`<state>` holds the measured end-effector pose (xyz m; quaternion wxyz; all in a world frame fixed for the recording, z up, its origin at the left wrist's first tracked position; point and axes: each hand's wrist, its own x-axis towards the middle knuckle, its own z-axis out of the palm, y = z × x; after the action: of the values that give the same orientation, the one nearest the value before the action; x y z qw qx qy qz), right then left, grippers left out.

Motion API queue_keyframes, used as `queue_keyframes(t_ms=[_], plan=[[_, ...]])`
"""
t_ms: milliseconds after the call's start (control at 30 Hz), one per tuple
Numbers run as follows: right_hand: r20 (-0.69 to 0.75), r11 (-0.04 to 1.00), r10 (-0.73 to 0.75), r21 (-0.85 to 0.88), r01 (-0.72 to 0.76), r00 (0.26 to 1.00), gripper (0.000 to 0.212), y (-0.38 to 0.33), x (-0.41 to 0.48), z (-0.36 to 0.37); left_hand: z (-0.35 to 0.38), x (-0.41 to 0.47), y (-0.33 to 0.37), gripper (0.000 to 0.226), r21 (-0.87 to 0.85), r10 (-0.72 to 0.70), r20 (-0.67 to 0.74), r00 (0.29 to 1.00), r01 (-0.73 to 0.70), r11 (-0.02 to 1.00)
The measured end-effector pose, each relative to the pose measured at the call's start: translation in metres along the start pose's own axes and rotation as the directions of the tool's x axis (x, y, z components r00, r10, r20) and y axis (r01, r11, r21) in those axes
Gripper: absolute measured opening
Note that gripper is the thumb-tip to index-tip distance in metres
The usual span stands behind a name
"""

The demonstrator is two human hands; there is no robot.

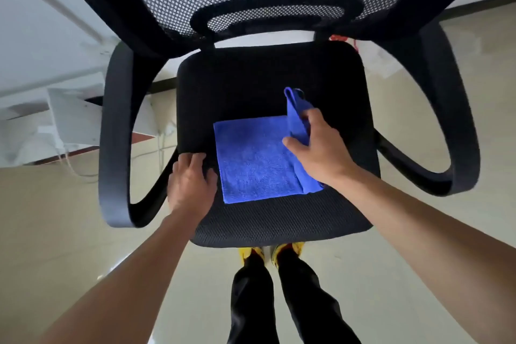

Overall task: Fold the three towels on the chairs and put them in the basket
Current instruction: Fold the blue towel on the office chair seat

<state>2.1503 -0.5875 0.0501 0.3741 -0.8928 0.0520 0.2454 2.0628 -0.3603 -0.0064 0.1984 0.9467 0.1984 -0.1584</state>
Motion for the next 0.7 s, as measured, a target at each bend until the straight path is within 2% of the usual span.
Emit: queue_keyframes(t_ms=[133, 267, 367, 500, 567, 633, 700], plan=[[0.105, 0.989, -0.030, -0.138, 0.044, 0.994, 0.031, -0.028, 0.005, 0.059, -0.015, 0.004, -0.016, 0.040, 0.067, -0.040, 0.117, 0.992, 0.032, 0.997], [0.176, 0.967, 0.011, -0.252, 0.034, 0.984, 0.042, -0.036, 0.008, 0.110, -0.021, 0.011, -0.025, 0.041, 0.026, -0.032, 0.167, 0.985, 0.028, 0.999], [0.186, 0.970, 0.040, -0.244, 0.006, 0.982, 0.043, -0.034, 0.009, 0.134, -0.022, 0.017, -0.030, 0.041, -0.007, -0.061, 0.149, 0.987, 0.063, 0.998], [0.197, 0.992, 0.061, -0.121, -0.038, 0.979, 0.063, -0.032, 0.005, 0.138, -0.023, 0.017, -0.032, 0.040, -0.056, -0.063, 0.125, 0.990, 0.071, 0.996], [0.136, 0.999, 0.040, 0.001, -0.040, 0.990, 0.057, -0.027, 0.000, 0.129, -0.025, 0.016, -0.031, 0.038, -0.095, -0.068, 0.084, 0.994, 0.076, 0.993], [-0.054, 0.998, 0.022, 0.061, -0.019, 0.998, 0.036, -0.014, -0.002, 0.110, -0.027, 0.015, -0.026, 0.033, -0.150, -0.052, 0.012, 0.999, 0.054, 0.987], [-0.251, 0.999, 0.029, 0.026, -0.024, 0.968, 0.024, 0.003, 0.003, 0.088, -0.026, 0.015, -0.015, 0.028, -0.221, -0.035, -0.020, 0.999, 0.029, 0.975]])
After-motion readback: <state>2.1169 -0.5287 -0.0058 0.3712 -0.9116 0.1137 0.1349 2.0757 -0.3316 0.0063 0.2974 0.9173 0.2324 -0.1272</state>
